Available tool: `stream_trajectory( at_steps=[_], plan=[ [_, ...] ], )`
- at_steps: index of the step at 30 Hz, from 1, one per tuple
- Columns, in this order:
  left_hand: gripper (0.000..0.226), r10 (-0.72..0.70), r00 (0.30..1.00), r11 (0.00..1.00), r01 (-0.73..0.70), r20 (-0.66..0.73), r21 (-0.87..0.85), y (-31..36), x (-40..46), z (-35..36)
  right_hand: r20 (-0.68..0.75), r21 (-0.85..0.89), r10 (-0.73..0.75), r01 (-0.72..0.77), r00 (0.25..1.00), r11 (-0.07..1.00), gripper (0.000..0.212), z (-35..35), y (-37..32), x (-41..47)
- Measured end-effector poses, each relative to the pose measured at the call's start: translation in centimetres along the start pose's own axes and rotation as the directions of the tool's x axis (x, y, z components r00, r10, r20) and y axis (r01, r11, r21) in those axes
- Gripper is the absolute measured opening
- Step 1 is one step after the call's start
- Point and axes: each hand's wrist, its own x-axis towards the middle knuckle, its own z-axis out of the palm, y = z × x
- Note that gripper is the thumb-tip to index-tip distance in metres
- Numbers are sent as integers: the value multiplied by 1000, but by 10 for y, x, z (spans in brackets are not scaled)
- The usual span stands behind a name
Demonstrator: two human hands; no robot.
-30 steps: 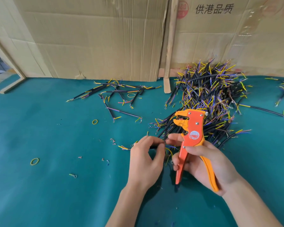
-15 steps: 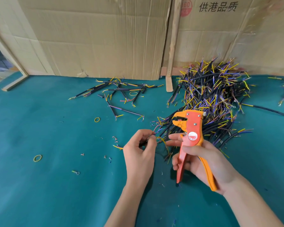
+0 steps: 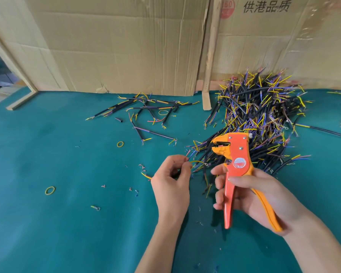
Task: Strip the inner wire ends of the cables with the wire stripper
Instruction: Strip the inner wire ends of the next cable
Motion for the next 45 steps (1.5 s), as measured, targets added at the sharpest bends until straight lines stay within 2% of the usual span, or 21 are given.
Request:
stream_trajectory(
  at_steps=[4,8,16,25,35,39,45],
  plan=[
    [22,36,999,997,-36,1,70,0,-1,2,114,-7,97,-97,989,995,54,5,3,0],
    [21,42,999,995,-41,-6,94,0,-2,2,58,-40,169,-167,984,985,44,16,14,3],
    [21,53,998,989,-49,-25,143,-1,-3,3,-6,-45,123,-124,992,991,29,21,17,5],
    [20,126,991,964,-109,-54,244,-4,-4,4,20,-118,121,-118,992,986,17,21,18,5],
    [13,166,986,956,-152,-34,249,-3,-5,3,-54,-46,123,-125,991,991,32,26,20,6],
    [14,139,990,962,-134,-4,237,-2,-4,4,-152,-85,65,-79,986,993,44,29,24,9],
    [11,121,992,968,-126,39,219,-3,-3,3,8,32,37,-37,999,999,30,26,18,5]
  ],
)
